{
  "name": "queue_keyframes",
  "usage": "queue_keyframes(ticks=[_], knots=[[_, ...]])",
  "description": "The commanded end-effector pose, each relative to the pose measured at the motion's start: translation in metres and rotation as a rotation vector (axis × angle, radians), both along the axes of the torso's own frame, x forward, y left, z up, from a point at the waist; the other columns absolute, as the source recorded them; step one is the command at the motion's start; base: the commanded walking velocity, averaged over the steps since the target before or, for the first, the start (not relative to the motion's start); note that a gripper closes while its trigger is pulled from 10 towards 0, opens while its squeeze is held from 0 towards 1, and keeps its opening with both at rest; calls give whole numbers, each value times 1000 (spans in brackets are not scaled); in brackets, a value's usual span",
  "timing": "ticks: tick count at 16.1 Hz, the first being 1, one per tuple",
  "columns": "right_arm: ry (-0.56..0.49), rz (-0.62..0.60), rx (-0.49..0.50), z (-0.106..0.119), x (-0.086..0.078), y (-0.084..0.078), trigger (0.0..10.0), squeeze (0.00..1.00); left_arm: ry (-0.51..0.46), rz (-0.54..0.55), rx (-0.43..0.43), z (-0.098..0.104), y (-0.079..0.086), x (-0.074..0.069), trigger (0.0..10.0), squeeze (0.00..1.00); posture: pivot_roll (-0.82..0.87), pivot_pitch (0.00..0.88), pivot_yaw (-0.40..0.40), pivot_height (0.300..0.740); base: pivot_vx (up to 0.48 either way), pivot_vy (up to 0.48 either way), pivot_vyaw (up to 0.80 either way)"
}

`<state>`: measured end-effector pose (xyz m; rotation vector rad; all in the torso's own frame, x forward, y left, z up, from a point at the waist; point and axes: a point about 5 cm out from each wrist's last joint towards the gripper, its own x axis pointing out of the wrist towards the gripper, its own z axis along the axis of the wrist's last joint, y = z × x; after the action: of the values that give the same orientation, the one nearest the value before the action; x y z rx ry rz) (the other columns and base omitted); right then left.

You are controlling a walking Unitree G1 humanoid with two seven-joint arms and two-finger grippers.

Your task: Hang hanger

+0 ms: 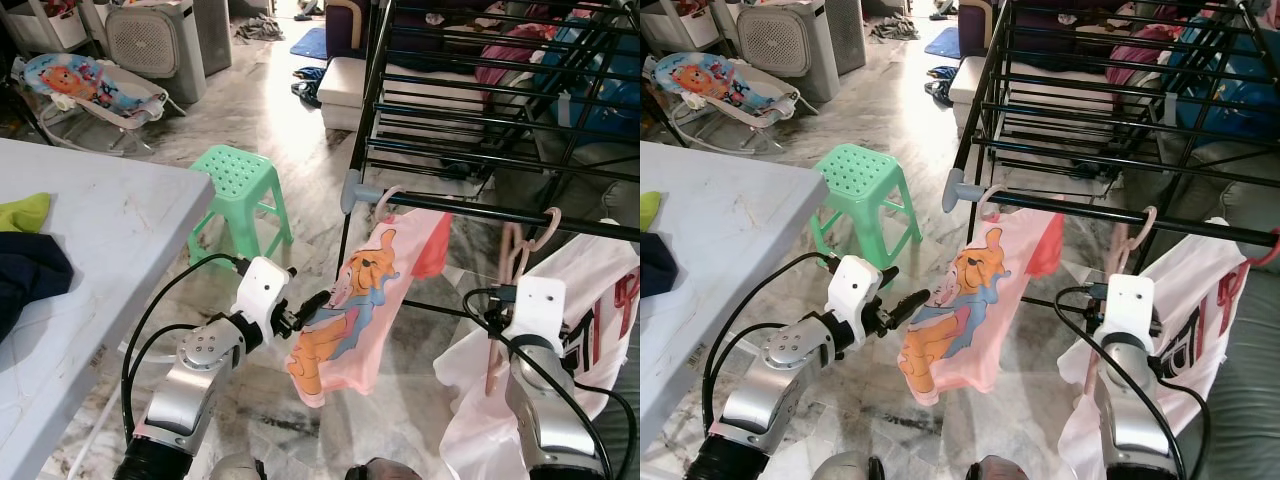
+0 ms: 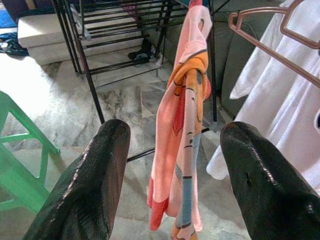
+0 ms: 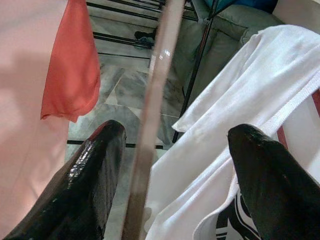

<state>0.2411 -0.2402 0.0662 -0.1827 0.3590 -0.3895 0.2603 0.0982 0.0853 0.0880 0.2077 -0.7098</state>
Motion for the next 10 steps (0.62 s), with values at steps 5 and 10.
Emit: queue_keyframes(ticks=[5,10], knots=[[-76,-8,-87,17,-6,0,10000,1000,-30,10,12,3,0,2,10000,0,-27,22,-17,740,0,0,0],[-89,36,-75,19,-4,9,10000,1000,-37,32,18,4,0,4,10000,0,-24,26,-15,740,0,0,0]])
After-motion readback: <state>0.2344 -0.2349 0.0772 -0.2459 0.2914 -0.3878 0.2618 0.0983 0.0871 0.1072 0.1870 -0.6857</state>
